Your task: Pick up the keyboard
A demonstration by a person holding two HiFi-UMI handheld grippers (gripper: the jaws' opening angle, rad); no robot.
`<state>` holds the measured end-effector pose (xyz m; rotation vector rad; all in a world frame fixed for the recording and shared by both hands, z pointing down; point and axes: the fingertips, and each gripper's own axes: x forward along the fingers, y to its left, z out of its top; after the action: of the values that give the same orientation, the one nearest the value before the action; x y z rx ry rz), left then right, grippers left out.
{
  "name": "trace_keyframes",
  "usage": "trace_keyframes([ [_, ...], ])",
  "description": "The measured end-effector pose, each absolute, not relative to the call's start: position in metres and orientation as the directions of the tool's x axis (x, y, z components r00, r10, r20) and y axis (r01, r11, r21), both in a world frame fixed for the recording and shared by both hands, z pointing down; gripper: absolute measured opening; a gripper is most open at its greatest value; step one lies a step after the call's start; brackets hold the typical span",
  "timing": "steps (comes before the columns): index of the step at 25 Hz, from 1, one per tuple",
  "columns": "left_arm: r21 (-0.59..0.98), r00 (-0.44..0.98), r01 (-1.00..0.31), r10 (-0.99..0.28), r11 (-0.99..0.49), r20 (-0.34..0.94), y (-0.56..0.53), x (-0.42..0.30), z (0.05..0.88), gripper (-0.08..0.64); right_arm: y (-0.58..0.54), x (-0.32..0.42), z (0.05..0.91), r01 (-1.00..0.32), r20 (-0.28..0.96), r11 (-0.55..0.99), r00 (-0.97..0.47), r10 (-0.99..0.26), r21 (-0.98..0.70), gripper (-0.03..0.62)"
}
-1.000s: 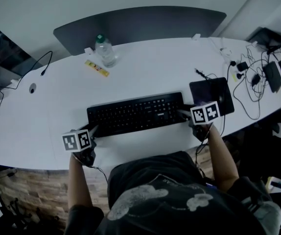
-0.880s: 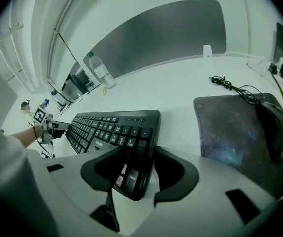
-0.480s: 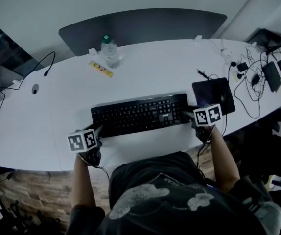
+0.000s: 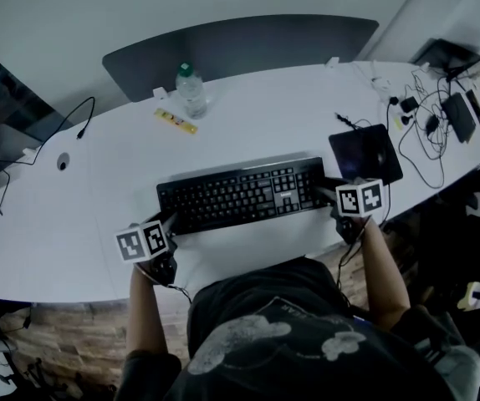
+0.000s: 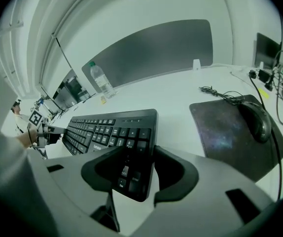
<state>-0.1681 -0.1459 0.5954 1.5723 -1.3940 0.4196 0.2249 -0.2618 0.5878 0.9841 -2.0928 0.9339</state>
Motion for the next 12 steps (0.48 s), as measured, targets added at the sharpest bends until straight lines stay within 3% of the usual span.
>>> trace_keyframes([
  [12, 0.442, 0.339, -0.897, -0.621, 0.014, 0.707, -0.16, -0.198, 0.558, 0.195, -0.245, 0.203, 0.538, -0.853, 0.687, 0.422, -0.507, -0.521, -0.309, 0.186],
])
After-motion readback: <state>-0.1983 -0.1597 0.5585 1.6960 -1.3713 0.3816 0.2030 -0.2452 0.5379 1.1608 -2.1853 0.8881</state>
